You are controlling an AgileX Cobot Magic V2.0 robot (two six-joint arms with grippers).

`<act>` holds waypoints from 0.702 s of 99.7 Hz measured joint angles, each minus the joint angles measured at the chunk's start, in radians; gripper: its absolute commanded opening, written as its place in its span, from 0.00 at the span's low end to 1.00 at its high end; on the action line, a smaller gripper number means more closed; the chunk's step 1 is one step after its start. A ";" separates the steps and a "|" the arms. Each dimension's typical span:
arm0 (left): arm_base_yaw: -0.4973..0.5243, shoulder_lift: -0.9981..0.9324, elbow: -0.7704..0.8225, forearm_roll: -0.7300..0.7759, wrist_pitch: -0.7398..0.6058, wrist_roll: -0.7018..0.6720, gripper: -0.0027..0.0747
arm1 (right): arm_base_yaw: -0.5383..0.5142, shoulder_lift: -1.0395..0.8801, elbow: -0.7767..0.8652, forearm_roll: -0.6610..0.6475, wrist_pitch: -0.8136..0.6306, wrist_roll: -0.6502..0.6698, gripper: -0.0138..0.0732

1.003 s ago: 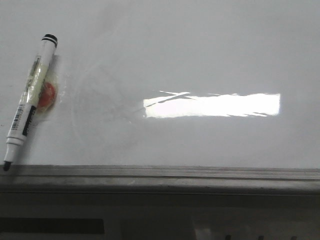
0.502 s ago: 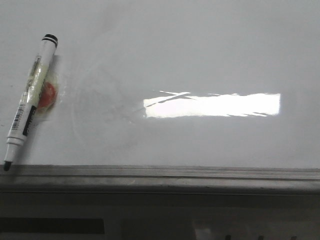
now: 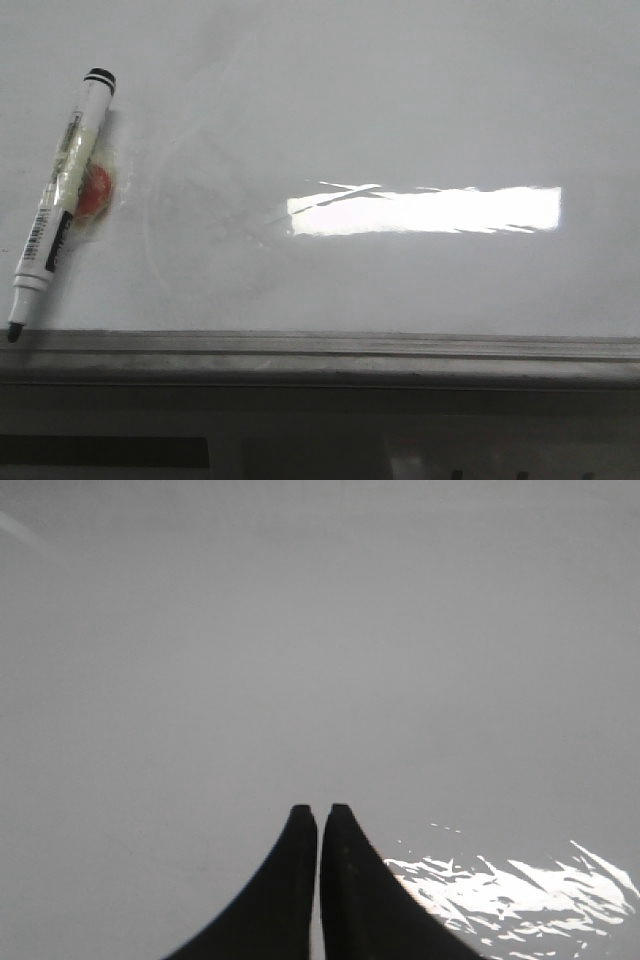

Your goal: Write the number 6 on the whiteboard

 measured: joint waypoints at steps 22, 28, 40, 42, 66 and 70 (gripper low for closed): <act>0.000 0.000 -0.076 -0.059 0.269 -0.014 0.01 | 0.000 0.037 -0.052 0.082 0.082 0.000 0.09; 0.000 0.009 -0.128 -0.062 0.357 -0.014 0.01 | 0.000 0.065 -0.091 0.107 0.118 0.000 0.09; 0.000 0.072 -0.219 -0.067 0.493 -0.014 0.01 | 0.000 0.134 -0.181 0.119 0.231 0.000 0.09; 0.000 0.085 -0.234 -0.067 0.514 -0.014 0.01 | 0.000 0.147 -0.196 0.119 0.251 0.000 0.09; 0.000 0.201 -0.308 -0.067 0.622 -0.014 0.42 | 0.000 0.231 -0.276 0.123 0.360 0.000 0.09; 0.000 0.213 -0.308 -0.067 0.622 -0.014 0.57 | 0.000 0.231 -0.276 0.123 0.364 0.000 0.09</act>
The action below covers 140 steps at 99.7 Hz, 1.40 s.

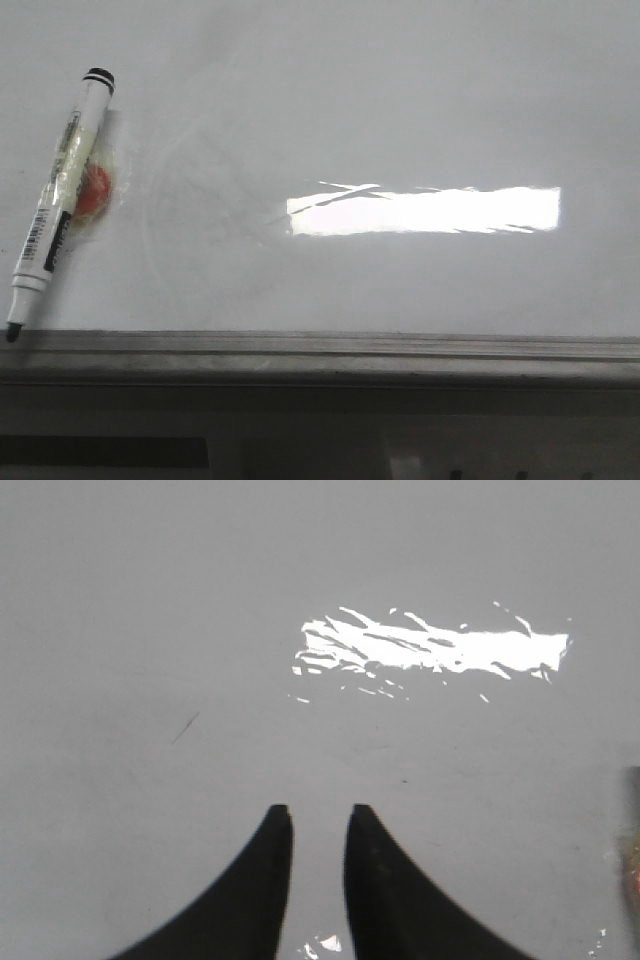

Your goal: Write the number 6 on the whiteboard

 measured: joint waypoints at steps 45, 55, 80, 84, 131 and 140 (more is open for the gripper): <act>-0.109 0.102 0.021 -0.098 -0.193 0.100 0.70 | 0.000 0.000 0.000 0.001 0.006 0.000 0.09; -0.184 0.136 0.021 -0.100 -0.207 0.112 0.70 | 0.000 0.000 0.000 0.001 0.006 0.000 0.09; -0.400 0.265 0.022 -0.105 -0.254 0.116 0.70 | 0.000 0.000 0.000 0.001 0.012 0.000 0.09; -0.434 0.290 0.022 -0.105 -0.260 0.116 0.70 | 0.000 0.000 0.000 0.001 0.014 0.000 0.09; -0.701 0.571 0.020 -0.187 -0.495 0.116 0.70 | 0.000 0.000 0.000 0.001 0.014 0.000 0.09; -0.721 0.608 0.020 -0.199 -0.510 0.116 0.69 | 0.000 0.000 0.000 0.001 0.014 0.000 0.09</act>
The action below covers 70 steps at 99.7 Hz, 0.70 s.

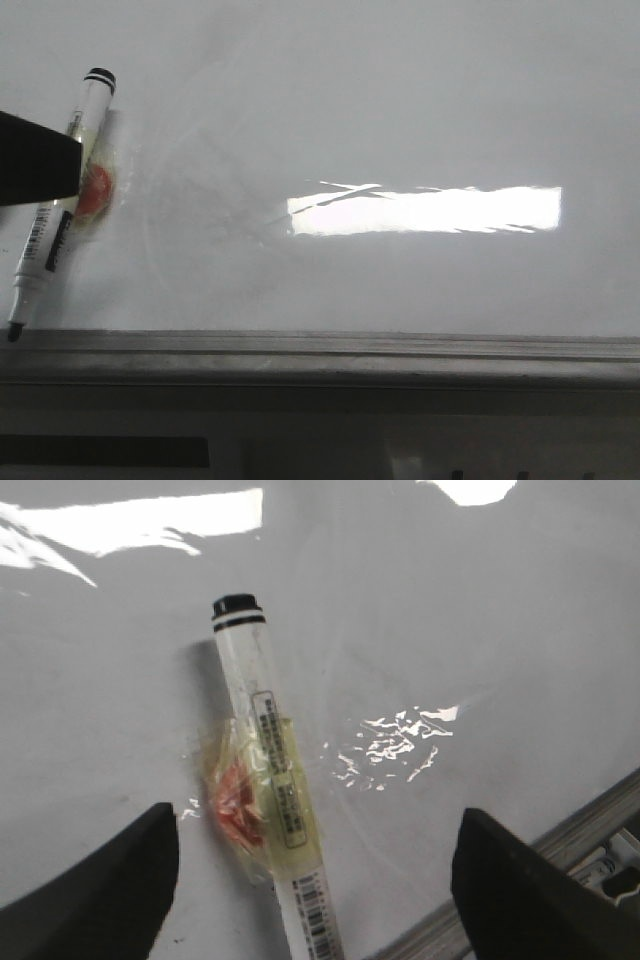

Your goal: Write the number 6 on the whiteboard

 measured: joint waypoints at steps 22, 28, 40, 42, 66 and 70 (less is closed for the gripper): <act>-0.014 0.079 0.000 -0.027 -0.032 0.000 0.62 | 0.000 0.000 0.000 0.000 0.000 0.000 0.09; -0.014 0.099 0.000 -0.035 -0.040 0.000 0.59 | 0.000 0.000 0.000 0.000 0.000 0.000 0.09; -0.014 0.130 -0.004 -0.039 -0.053 0.000 0.55 | 0.000 0.000 0.000 0.000 0.000 0.000 0.09; -0.014 0.136 -0.004 -0.039 -0.055 0.000 0.54 | 0.000 0.000 0.000 0.000 0.000 0.000 0.09; -0.014 0.176 -0.012 -0.039 -0.071 0.000 0.20 | 0.000 0.000 0.000 0.000 0.000 0.000 0.09; -0.014 0.183 -0.012 -0.039 -0.066 0.000 0.10 | 0.000 0.000 0.000 0.000 0.000 0.000 0.09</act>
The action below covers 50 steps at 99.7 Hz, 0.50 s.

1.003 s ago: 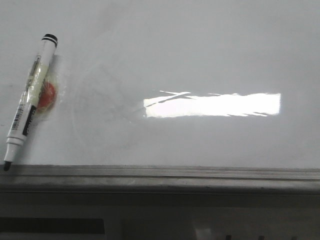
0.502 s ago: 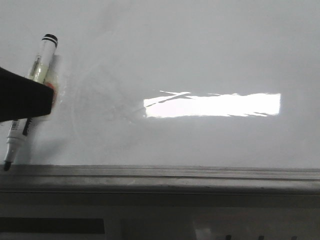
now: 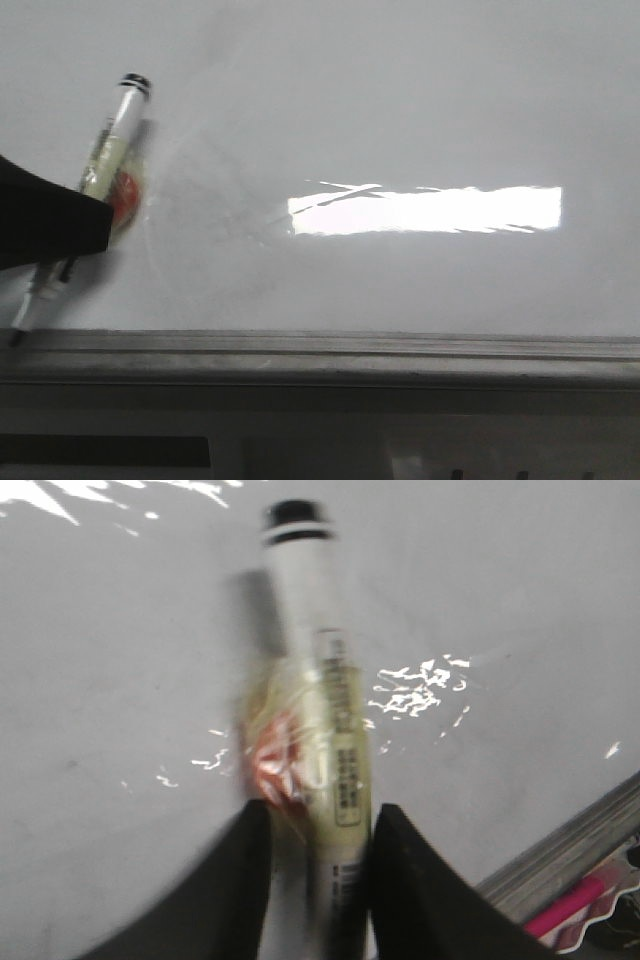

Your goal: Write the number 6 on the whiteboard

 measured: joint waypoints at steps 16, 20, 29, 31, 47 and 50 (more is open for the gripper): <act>-0.002 0.007 0.000 0.000 0.004 0.000 0.01 | 0.002 0.000 0.000 0.002 0.001 -0.007 0.09; -0.002 0.007 0.000 0.002 0.004 0.000 0.01 | 0.009 0.000 0.000 0.002 0.001 -0.009 0.09; -0.006 0.007 -0.002 0.002 0.003 0.000 0.01 | 0.037 0.000 -0.012 0.002 0.018 -0.013 0.09; -0.008 0.007 -0.004 0.002 0.003 0.000 0.01 | 0.047 0.000 -0.017 0.002 0.023 -0.017 0.09; -0.051 0.005 -0.028 0.058 0.038 0.000 0.01 | 0.155 0.024 -0.072 0.028 0.082 -0.111 0.09; -0.064 0.003 -0.040 0.076 0.046 0.000 0.01 | 0.176 0.039 -0.084 0.042 0.092 -0.138 0.09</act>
